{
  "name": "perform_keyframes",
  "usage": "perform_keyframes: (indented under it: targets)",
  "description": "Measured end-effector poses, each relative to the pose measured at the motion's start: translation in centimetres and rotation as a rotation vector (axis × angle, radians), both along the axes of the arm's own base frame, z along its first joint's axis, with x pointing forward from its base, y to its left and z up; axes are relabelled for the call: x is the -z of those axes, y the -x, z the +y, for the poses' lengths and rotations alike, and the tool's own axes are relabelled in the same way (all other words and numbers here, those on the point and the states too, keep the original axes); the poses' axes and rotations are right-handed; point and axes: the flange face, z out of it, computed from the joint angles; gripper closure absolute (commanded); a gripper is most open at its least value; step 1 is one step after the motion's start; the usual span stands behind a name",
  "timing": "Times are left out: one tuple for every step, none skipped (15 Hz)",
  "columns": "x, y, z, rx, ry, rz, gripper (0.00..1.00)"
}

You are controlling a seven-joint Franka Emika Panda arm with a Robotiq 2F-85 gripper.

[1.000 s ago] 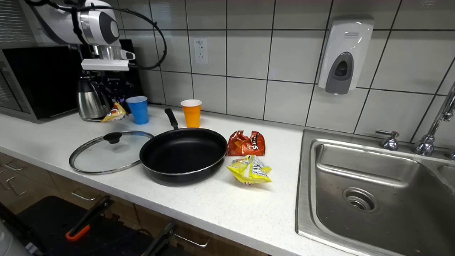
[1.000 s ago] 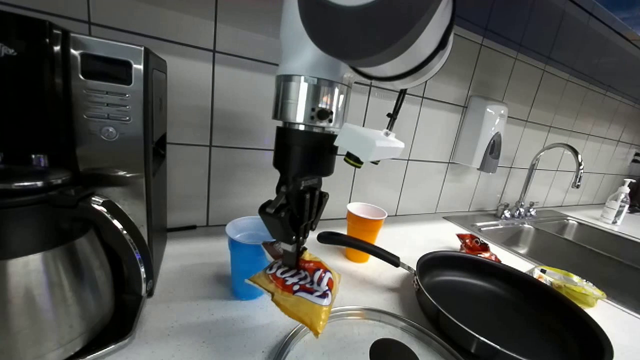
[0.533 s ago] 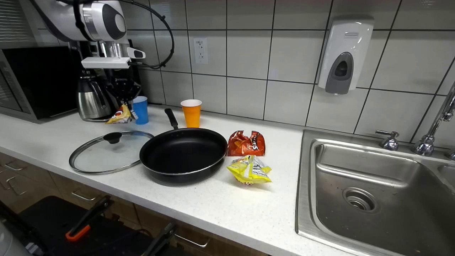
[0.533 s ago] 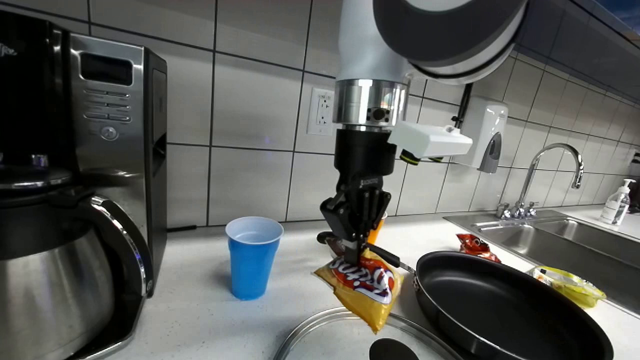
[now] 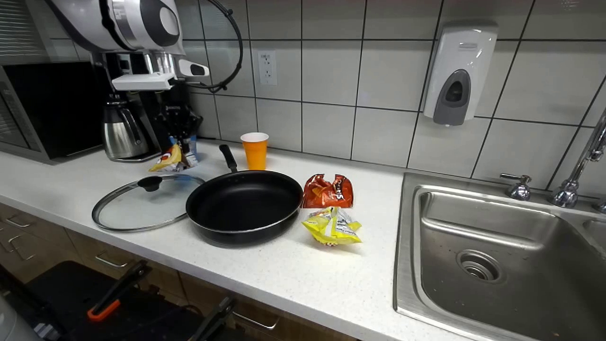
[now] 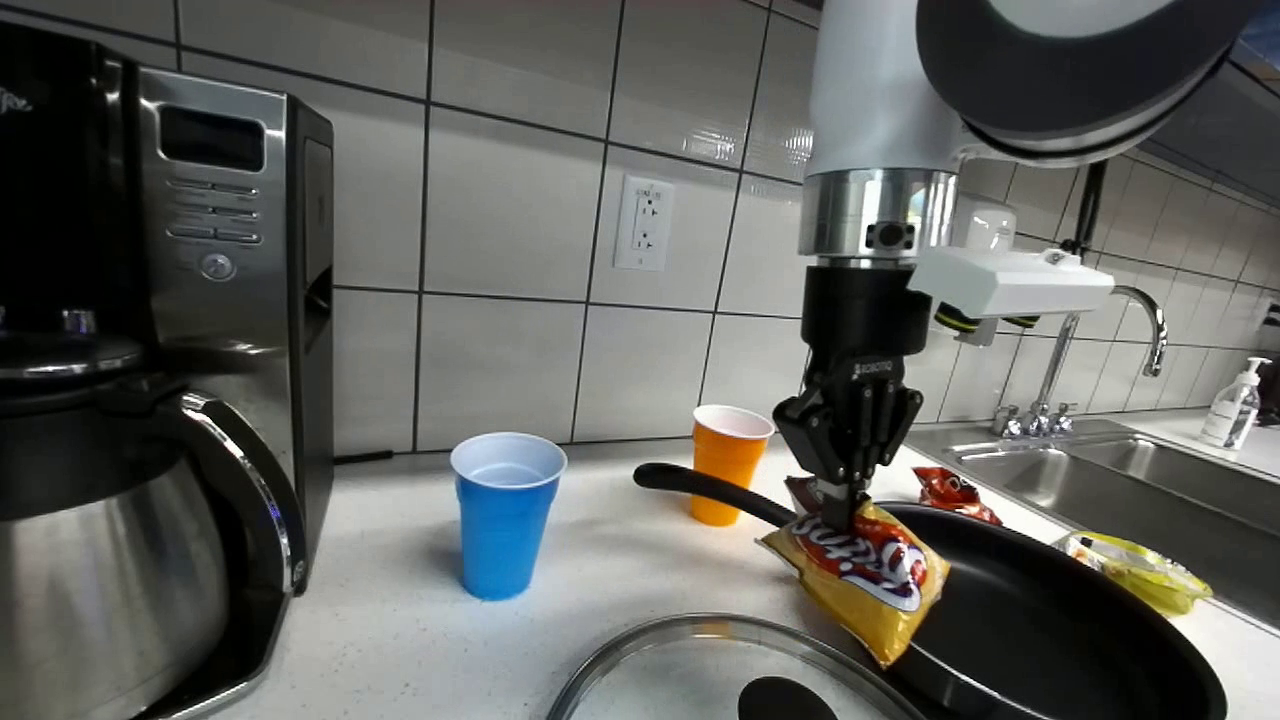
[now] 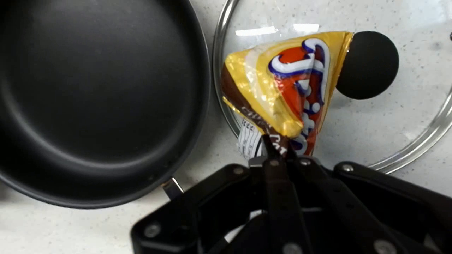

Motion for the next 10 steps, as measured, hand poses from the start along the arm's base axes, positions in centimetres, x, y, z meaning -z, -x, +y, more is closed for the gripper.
perform_keyframes:
  targets:
    - [-0.2,0.3,-0.9,0.020,0.004,0.000,0.99]
    - [-0.3,0.6,-1.9,0.037,0.007,-0.001,0.99]
    - [-0.5,0.9,-2.9,0.054,0.010,-0.002,0.99]
    - [-0.7,1.2,-3.9,0.071,0.012,-0.004,0.99]
    - [-0.9,1.4,-5.1,0.091,0.013,-0.008,0.99]
    - [-1.0,1.6,-6.3,0.112,0.013,-0.012,0.99]
    - [-1.1,1.8,-7.5,0.134,0.014,-0.016,0.99]
    - [-1.1,2.0,-8.8,0.156,0.014,-0.021,0.99]
    - [-1.0,2.1,-10.1,0.177,0.013,-0.025,0.99]
    - [-0.9,2.2,-11.4,0.195,0.011,-0.032,0.99]
